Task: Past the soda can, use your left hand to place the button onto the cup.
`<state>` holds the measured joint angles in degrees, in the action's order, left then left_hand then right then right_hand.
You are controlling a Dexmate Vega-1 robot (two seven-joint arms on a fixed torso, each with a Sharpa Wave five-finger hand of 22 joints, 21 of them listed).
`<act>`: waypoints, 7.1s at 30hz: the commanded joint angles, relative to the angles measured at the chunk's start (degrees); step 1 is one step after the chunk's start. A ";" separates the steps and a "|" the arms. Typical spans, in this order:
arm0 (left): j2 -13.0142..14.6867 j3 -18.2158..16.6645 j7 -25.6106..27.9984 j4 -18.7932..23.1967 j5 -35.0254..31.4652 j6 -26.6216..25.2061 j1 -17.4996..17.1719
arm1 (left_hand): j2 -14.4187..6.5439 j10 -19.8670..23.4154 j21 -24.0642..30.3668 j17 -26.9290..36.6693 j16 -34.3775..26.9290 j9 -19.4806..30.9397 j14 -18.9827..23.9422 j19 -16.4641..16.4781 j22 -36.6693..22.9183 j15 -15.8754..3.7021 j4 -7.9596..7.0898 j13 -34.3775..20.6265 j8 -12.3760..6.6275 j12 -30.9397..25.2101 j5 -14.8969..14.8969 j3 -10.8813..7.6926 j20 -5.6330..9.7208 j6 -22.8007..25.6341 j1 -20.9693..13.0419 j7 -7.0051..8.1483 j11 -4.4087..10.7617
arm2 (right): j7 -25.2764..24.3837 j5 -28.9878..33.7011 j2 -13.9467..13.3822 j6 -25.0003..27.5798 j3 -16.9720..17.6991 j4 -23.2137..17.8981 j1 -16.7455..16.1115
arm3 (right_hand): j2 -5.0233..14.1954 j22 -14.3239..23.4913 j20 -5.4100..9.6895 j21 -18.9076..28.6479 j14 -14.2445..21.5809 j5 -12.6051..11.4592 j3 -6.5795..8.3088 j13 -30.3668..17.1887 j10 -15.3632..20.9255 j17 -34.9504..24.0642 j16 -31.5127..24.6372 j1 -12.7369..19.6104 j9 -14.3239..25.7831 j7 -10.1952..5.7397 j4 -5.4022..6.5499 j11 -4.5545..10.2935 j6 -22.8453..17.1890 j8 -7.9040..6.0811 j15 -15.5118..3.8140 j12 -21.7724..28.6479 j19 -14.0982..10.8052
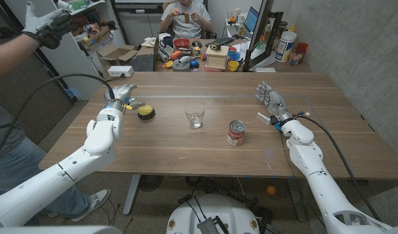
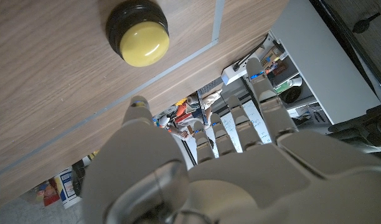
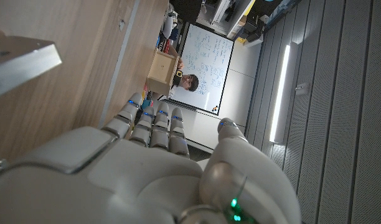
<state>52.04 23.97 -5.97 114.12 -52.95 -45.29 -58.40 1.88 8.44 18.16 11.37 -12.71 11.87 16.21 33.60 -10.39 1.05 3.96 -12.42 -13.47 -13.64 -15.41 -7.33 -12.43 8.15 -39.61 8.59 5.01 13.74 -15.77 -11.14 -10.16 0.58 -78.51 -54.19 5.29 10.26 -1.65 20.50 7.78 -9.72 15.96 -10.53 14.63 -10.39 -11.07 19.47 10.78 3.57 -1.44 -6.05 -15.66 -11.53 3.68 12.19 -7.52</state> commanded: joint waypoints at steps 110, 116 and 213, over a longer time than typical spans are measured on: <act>-14.02 7.54 3.89 -17.21 9.28 0.16 8.14 | -3.78 10.47 1.21 2.08 -2.47 0.58 13.59 24.55 0.45 -2.45 5.24 -4.39 -5.27 -4.44 2.31 -5.21 2.42 15.52 -18.04 0.61 1.42 | 3.82 0.34 0.74 -4.78 -1.81 7.31 7.39 | -1.13 0.20 -1.93 -1.80 0.38 -0.37 -0.80 -0.18 0.26 -0.25 0.20 -1.08 0.23 -0.76 -0.99 0.41 -0.36 0.32 -0.37 0.03 -1.78; -14.28 8.05 5.63 -17.33 8.75 0.10 7.85 | -5.09 12.29 1.08 2.77 -2.85 0.72 15.71 27.44 0.50 -3.37 5.32 -5.52 -6.75 -5.46 3.87 -7.07 4.16 19.25 -21.76 0.58 2.16 | 4.42 0.08 0.60 -5.06 -1.87 7.40 7.44 | -1.41 0.20 -2.15 -1.87 0.34 -0.37 -1.05 -0.18 0.21 -0.28 0.19 -1.36 0.22 -0.82 -0.95 0.30 -0.28 0.35 -0.36 0.01 -1.95; -10.53 0.35 0.50 8.28 -1.17 7.20 -0.64 | -5.50 11.35 -4.90 4.55 -1.32 0.88 14.98 22.60 0.33 -2.37 3.15 -8.44 -6.48 -4.90 5.05 -7.86 2.69 18.82 -22.14 -0.81 1.40 | -2.96 0.01 -1.55 -0.58 -1.55 -9.04 -1.61 | -1.73 0.18 -1.63 -2.93 0.62 -0.62 -1.64 -0.19 0.52 -0.15 0.20 -1.91 0.25 -0.17 -1.42 -0.19 -0.32 0.24 -0.60 0.17 -4.10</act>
<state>41.60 25.35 -4.65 119.79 -53.41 -40.60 -58.22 -1.91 19.81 13.40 15.60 -13.70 12.77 29.68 56.34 -9.88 -0.57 8.04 -20.62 -20.12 -18.80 -9.81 -14.45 -9.84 26.80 -60.42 7.99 6.53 11.66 -15.97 -12.84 -10.64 -0.57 -86.66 -55.39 3.41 10.25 -3.27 17.74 8.10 -9.94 14.23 -10.52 14.72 -10.39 -11.07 17.59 10.78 2.98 -2.68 -5.95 -15.65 -11.14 3.36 12.19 -11.23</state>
